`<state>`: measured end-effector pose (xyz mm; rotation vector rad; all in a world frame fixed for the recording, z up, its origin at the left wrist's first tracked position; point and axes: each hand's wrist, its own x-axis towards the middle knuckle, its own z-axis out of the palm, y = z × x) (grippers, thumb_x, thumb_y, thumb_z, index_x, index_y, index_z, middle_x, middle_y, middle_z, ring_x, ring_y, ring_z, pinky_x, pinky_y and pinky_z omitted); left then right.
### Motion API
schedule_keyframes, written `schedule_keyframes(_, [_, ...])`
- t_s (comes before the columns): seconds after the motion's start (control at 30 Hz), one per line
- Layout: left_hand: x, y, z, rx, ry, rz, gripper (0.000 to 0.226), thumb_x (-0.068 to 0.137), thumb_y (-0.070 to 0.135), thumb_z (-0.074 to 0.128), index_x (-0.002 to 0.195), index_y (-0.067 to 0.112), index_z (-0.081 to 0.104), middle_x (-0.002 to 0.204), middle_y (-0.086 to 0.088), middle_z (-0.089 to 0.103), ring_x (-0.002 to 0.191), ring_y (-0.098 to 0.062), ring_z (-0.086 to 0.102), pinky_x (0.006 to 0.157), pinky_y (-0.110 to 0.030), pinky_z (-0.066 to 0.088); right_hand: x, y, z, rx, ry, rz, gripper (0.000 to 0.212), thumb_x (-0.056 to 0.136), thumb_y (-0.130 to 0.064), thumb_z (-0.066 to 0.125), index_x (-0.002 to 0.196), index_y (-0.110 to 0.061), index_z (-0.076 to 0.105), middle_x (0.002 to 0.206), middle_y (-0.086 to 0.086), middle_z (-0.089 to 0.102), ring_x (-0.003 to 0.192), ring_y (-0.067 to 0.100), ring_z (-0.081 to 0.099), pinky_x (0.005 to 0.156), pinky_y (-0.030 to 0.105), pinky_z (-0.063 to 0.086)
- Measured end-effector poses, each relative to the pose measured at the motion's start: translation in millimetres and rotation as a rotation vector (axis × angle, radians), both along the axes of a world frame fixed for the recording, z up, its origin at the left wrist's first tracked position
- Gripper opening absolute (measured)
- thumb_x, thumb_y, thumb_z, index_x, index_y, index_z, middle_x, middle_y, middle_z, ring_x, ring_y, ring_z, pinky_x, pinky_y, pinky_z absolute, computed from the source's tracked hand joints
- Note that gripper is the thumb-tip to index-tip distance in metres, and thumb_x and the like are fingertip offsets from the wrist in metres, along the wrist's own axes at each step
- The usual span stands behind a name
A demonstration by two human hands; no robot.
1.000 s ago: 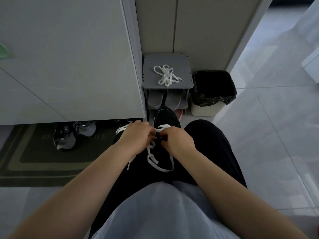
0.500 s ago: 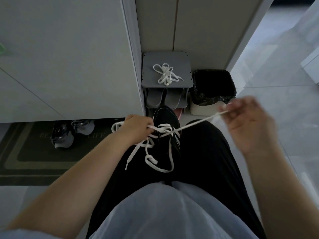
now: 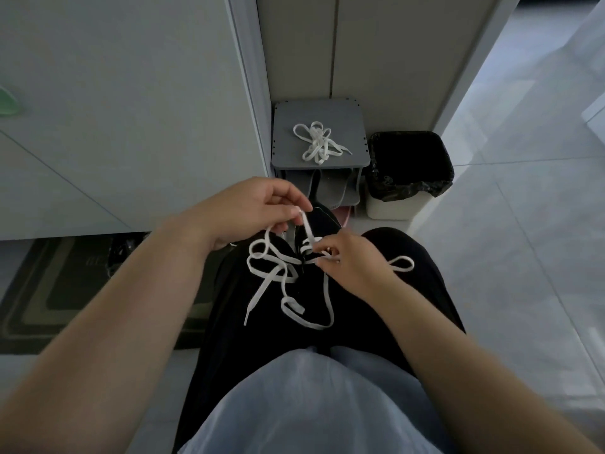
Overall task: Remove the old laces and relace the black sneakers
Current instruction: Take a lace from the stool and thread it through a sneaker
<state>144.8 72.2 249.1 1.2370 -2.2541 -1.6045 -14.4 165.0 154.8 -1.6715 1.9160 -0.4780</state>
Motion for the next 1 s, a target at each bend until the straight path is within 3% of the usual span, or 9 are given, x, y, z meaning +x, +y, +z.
schedule_keyframes(0.1, [-1.1,2.9,-3.9,-0.055,-0.012,0.019,0.017,0.091,0.011,0.055,0.104,0.019,0.063,0.087,0.005,0.070,0.074,-0.002,0.065,0.074,-0.018,0.052,10.8,-8.5,-9.3,0.007,0.093,0.012,0.021,0.091,-0.030,0.059,0.106,-0.019,0.068,0.104,0.002,0.053,0.089,0.019,0.060,0.076,0.034,0.052])
schedule_keyframes(0.2, [3.6,0.8,-15.1,-0.132,-0.038,0.084,0.019,0.086,0.013,0.063,0.104,0.020,0.064,0.083,0.007,0.071,0.076,-0.006,0.067,0.079,-0.021,0.048,2.2,-7.0,-5.7,-0.011,0.019,-0.016,0.016,0.087,-0.031,0.063,0.091,-0.019,0.071,0.088,-0.007,0.053,0.078,0.009,0.056,0.067,0.022,0.046])
schedule_keyframes(0.4, [12.4,-3.1,-41.6,-0.206,-0.056,0.367,0.016,0.079,0.014,0.072,0.093,0.021,0.068,0.079,0.008,0.066,0.076,0.001,0.061,0.068,-0.011,0.040,-64.9,37.9,45.0,-0.283,-0.972,-0.235,0.014,0.077,-0.022,0.073,0.065,-0.021,0.065,0.100,-0.006,0.065,0.082,0.000,0.058,0.068,0.014,0.043])
schedule_keyframes(0.53, [11.0,6.1,-59.7,-0.056,-0.114,0.239,0.015,0.080,0.008,0.069,0.084,0.023,0.067,0.082,-0.003,0.070,0.074,-0.009,0.063,0.074,-0.020,0.046,-91.3,62.3,65.6,-0.188,-1.181,0.023,0.025,0.071,-0.043,0.075,0.066,-0.021,0.064,0.094,0.004,0.070,0.077,0.014,0.060,0.063,0.022,0.047])
schedule_keyframes(0.6, [10.9,8.9,-64.6,-0.054,-0.140,0.237,0.015,0.082,0.008,0.065,0.083,0.023,0.068,0.084,-0.007,0.070,0.076,-0.013,0.063,0.076,-0.025,0.047,-94.5,62.9,69.6,-0.113,-1.121,0.043,0.023,0.074,-0.039,0.072,0.063,-0.021,0.062,0.074,0.006,0.067,0.064,0.024,0.052,0.060,0.026,0.043])
schedule_keyframes(0.7, [13.9,10.5,-64.9,-0.057,-0.154,0.251,0.010,0.084,0.014,0.064,0.084,0.023,0.068,0.083,-0.003,0.069,0.075,-0.010,0.063,0.071,-0.020,0.045,-100.6,55.3,58.6,-0.047,-0.570,-0.130,0.029,0.078,-0.019,0.060,0.051,-0.018,0.050,0.052,0.002,0.058,0.051,0.011,0.044,0.053,0.020,0.035])
schedule_keyframes(0.8, [19.7,11.6,-62.8,-0.051,-0.172,0.200,0.008,0.085,0.020,0.065,0.084,0.027,0.069,0.084,0.006,0.070,0.081,-0.003,0.063,0.072,-0.016,0.042,-96.8,43.6,38.2,0.135,-0.081,-0.142,0.020,0.081,-0.017,0.065,0.064,-0.019,0.055,0.059,-0.001,0.060,0.053,0.011,0.052,0.054,0.023,0.041])
schedule_keyframes(0.87, [21.5,11.8,-62.1,-0.115,-0.195,0.168,0.011,0.083,0.021,0.068,0.082,0.031,0.069,0.082,0.011,0.070,0.080,0.000,0.063,0.072,-0.015,0.042,-79.0,36.0,32.5,0.156,-0.087,-0.057,0.010,0.079,-0.027,0.070,0.081,-0.025,0.061,0.075,-0.009,0.061,0.067,0.005,0.056,0.066,0.019,0.044])
schedule_keyframes(1.0, [14.2,15.6,-63.3,-0.317,-0.253,0.262,0.006,0.082,0.021,0.069,0.083,0.027,0.071,0.079,0.014,0.068,0.078,-0.001,0.062,0.077,-0.023,0.049,-31.1,12.7,16.5,0.066,-0.099,0.115,0.030,0.082,-0.036,0.068,0.111,-0.029,0.062,0.111,-0.010,0.049,0.100,0.003,0.050,0.083,0.012,0.036])
